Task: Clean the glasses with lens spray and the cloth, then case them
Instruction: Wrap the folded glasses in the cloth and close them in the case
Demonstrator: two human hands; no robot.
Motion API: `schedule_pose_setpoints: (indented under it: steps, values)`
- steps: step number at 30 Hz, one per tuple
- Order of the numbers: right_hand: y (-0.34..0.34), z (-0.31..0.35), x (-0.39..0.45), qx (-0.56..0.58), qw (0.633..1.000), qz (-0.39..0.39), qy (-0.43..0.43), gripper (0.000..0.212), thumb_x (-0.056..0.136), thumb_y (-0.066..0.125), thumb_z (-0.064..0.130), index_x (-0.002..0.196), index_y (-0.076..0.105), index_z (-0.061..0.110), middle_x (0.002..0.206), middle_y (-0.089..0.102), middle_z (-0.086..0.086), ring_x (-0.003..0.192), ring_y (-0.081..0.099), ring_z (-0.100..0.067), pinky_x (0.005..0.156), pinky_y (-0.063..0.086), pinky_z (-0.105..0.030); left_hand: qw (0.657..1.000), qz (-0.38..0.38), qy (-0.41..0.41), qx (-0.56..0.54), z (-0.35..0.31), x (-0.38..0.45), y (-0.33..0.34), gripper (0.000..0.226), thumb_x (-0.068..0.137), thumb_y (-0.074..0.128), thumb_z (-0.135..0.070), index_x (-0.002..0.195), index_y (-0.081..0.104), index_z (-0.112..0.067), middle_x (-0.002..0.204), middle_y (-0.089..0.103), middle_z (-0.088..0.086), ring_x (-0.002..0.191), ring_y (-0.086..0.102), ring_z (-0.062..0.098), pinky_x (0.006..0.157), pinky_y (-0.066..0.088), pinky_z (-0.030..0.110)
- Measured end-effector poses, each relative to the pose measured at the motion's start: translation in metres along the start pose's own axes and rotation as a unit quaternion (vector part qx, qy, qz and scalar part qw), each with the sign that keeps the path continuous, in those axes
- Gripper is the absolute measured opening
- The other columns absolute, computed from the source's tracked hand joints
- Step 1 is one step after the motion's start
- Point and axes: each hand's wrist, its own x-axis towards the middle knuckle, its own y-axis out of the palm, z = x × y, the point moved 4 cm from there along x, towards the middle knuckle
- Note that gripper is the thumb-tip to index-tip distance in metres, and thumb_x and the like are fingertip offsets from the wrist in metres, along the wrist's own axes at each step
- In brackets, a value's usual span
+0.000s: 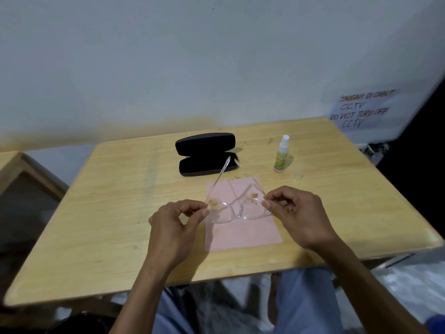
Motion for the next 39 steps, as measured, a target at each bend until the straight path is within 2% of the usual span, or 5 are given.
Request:
schedule_pose_setpoints:
  steps: [17, 24, 28, 33, 39]
  values:
    - [0.000, 0.004, 0.002, 0.008, 1.000, 0.003, -0.003, 0.009, 0.083, 0.079, 0.012, 0.092, 0.076, 0.012, 0.072, 0.071, 0.002, 0.063, 0.059, 0.003, 0.061, 0.045, -0.006, 0.999, 0.010, -0.008, -0.040, 0.015, 0.007, 0.007, 0.002, 0.081, 0.077, -0.028, 0.081, 0.078, -0.030, 0.078, 0.071, -0.025, 0.079, 0.067, 0.007, 0.075, 0.052, 0.031]
    - [-0.014, -0.003, 0.015, -0.024, 0.999, -0.037, 0.021, 0.012, 0.088, 0.069, 0.013, 0.089, 0.076, 0.023, 0.053, 0.053, 0.012, 0.051, 0.046, -0.009, 0.055, 0.043, -0.022, 0.999, 0.000, -0.001, -0.043, 0.020, 0.020, -0.010, 0.017, 0.086, 0.072, -0.025, 0.103, 0.076, -0.027, 0.088, 0.074, -0.010, 0.089, 0.065, 0.003, 0.068, 0.040, 0.003]
    - [-0.011, 0.004, 0.043, -0.057, 0.997, -0.031, 0.033, 0.005, 0.086, 0.073, 0.026, 0.084, 0.077, 0.026, 0.057, 0.061, 0.010, 0.051, 0.048, -0.005, 0.057, 0.042, -0.014, 0.999, -0.047, -0.014, 0.001, 0.022, 0.048, -0.012, 0.012, 0.084, 0.074, -0.029, 0.094, 0.078, -0.023, 0.072, 0.067, -0.007, 0.066, 0.058, 0.007, 0.061, 0.040, 0.018]
    - [0.011, -0.002, 0.072, -0.155, 0.987, 0.027, 0.040, 0.016, 0.085, 0.073, 0.038, 0.097, 0.079, 0.029, 0.061, 0.065, 0.005, 0.063, 0.062, -0.011, 0.060, 0.050, -0.031, 0.995, -0.001, 0.041, 0.096, 0.017, 0.078, 0.015, 0.010, 0.083, 0.075, -0.028, 0.089, 0.080, -0.022, 0.061, 0.065, -0.003, 0.062, 0.061, 0.014, 0.069, 0.048, 0.031]
    - [0.022, -0.009, 0.080, -0.215, 0.973, 0.039, 0.077, 0.021, 0.085, 0.072, 0.044, 0.103, 0.077, 0.033, 0.070, 0.064, 0.012, 0.081, 0.067, -0.019, 0.064, 0.042, -0.026, 0.991, 0.011, 0.059, 0.118, 0.018, 0.088, 0.037, 0.011, 0.082, 0.073, -0.032, 0.081, 0.079, -0.023, 0.041, 0.043, -0.005, 0.052, 0.049, 0.024, 0.060, 0.038, 0.027]
